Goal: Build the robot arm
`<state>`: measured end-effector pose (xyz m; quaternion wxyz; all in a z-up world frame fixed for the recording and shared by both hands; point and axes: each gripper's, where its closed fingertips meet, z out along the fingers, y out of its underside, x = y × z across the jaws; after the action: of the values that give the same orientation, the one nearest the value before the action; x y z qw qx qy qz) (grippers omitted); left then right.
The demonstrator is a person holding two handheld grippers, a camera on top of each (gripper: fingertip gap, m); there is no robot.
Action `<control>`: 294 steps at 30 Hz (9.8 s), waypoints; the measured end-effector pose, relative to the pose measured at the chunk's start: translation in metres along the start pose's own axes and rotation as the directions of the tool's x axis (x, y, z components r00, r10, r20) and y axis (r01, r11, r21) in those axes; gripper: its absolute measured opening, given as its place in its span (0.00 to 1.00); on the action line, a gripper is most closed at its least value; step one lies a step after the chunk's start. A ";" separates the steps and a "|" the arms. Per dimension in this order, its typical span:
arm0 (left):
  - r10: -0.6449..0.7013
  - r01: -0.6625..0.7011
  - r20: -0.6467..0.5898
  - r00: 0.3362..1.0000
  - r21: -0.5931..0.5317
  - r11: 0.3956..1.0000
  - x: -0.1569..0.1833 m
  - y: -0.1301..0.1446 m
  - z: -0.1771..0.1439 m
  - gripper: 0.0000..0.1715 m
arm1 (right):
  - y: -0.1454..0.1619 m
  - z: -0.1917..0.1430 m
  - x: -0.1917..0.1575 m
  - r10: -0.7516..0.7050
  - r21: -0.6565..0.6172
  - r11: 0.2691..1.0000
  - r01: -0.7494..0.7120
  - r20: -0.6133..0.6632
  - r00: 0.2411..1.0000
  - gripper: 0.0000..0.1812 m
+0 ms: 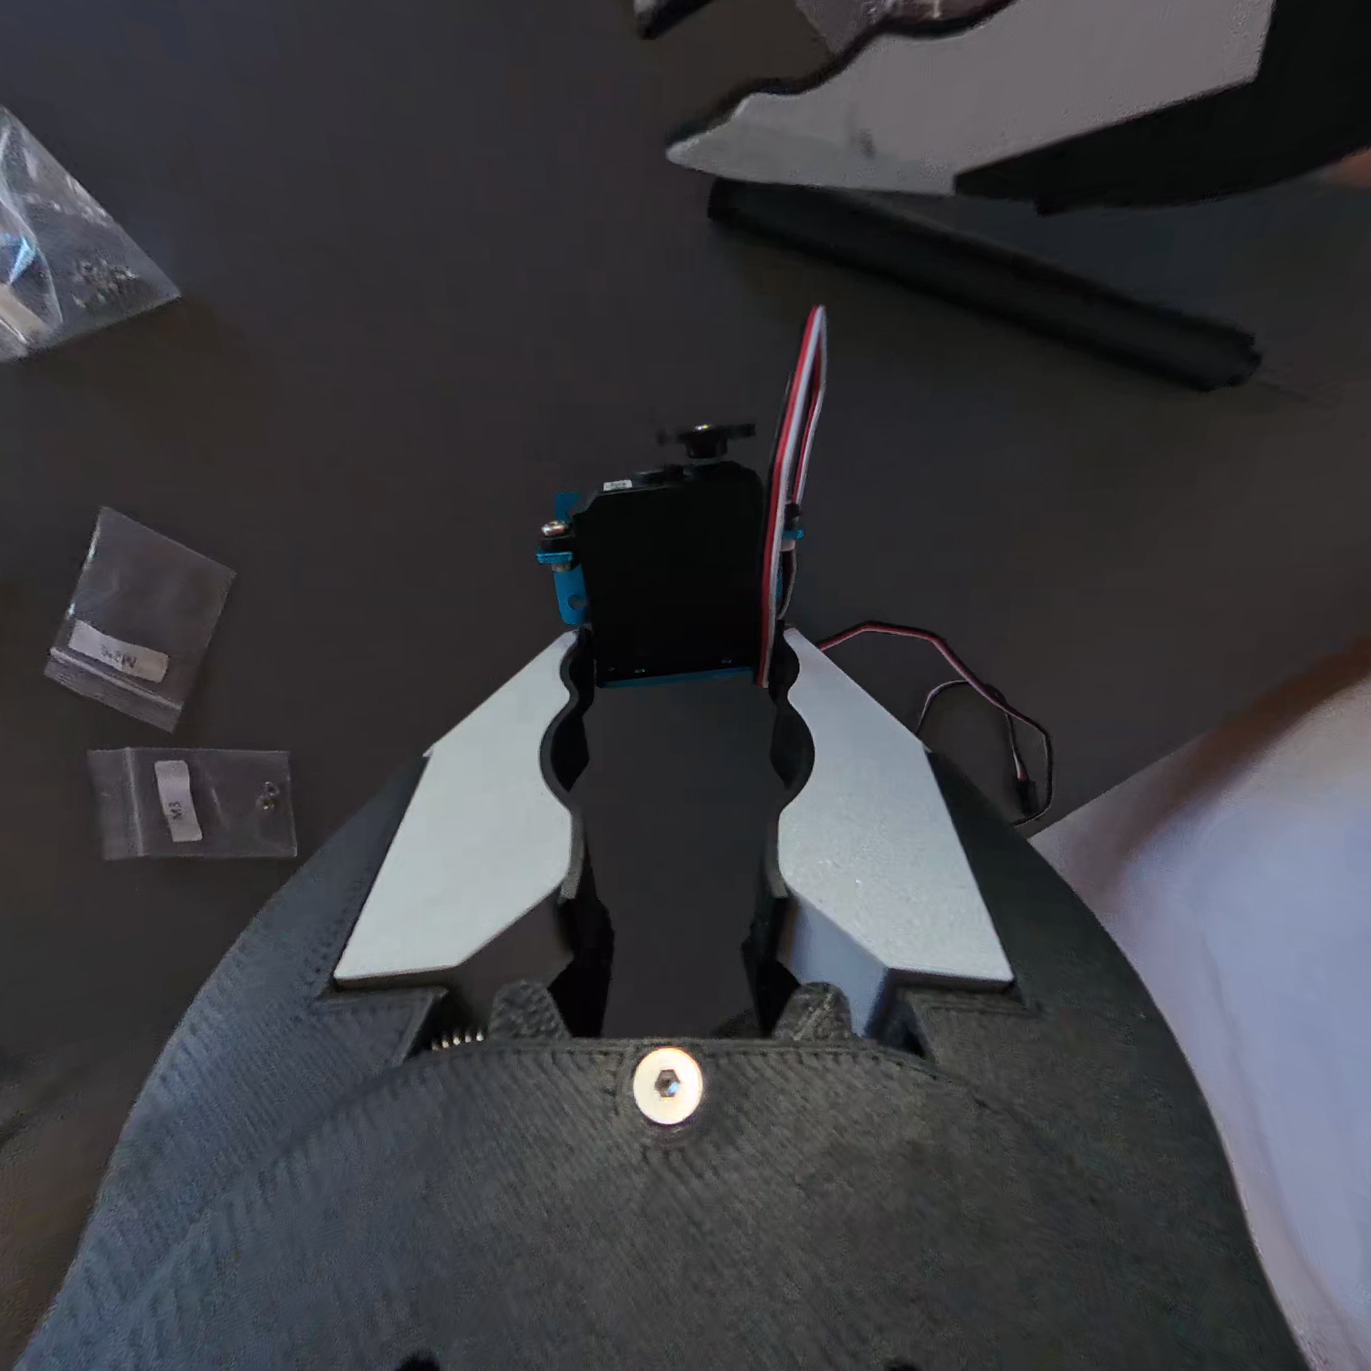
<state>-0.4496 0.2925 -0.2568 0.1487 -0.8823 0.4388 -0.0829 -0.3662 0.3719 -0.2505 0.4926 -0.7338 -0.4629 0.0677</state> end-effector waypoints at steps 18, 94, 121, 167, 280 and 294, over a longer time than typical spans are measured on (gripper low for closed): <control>0.065 -0.041 0.151 0.986 -0.158 0.987 0.004 -0.009 0.000 0.28 | 0.010 0.007 -0.009 0.044 -0.003 0.999 -0.044 0.070 0.997 0.08; 0.409 -0.332 -0.019 0.913 0.549 0.767 -0.056 0.018 -0.007 0.27 | 0.157 -0.187 0.118 0.449 -0.248 0.708 -0.661 -0.563 0.694 0.06; 0.163 -0.142 0.008 0.987 0.533 0.834 -0.074 0.021 -0.020 0.20 | 0.171 -0.127 0.122 0.637 -0.373 0.556 -0.743 -0.382 0.669 0.03; 0.458 0.119 -0.500 0.735 0.761 0.638 -0.056 -0.026 -0.061 0.05 | -0.137 0.026 -0.066 0.479 -0.018 0.677 -0.735 0.769 0.422 0.03; 0.345 -0.166 -0.251 0.904 0.539 0.826 -0.077 0.058 -0.003 0.00 | -0.079 0.040 -0.105 0.588 -0.692 0.660 0.294 0.719 0.371 0.00; 0.349 -0.170 -0.259 0.901 0.528 0.832 -0.073 0.058 -0.002 0.00 | -0.072 0.035 -0.115 0.546 -0.655 0.708 0.263 0.745 0.384 0.00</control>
<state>-0.5373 0.3175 -0.2757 0.2994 -0.7172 0.5395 -0.3238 -0.4944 0.3150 -0.2528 -0.1640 -0.7359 -0.5697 0.3273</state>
